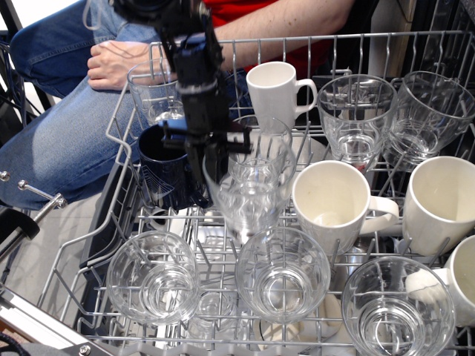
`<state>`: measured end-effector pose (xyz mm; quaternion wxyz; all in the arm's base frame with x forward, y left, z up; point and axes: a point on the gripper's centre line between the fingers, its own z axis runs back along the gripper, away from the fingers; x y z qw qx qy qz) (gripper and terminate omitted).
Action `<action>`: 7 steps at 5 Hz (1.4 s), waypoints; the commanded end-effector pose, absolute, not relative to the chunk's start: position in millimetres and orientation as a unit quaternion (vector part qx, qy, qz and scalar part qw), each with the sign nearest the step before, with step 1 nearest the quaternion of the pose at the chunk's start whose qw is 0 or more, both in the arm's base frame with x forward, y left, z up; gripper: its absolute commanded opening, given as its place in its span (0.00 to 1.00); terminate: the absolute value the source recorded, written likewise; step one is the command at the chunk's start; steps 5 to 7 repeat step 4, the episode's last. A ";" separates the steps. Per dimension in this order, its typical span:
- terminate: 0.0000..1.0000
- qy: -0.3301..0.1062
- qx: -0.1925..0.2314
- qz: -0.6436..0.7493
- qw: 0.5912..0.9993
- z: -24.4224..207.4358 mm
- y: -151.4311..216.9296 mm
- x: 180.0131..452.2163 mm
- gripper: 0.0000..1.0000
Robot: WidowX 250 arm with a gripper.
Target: Pick up glass cup
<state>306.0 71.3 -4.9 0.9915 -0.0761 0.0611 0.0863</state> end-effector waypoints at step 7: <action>1.00 0.036 -0.017 0.017 0.999 134.1 99.3 289.4 0.00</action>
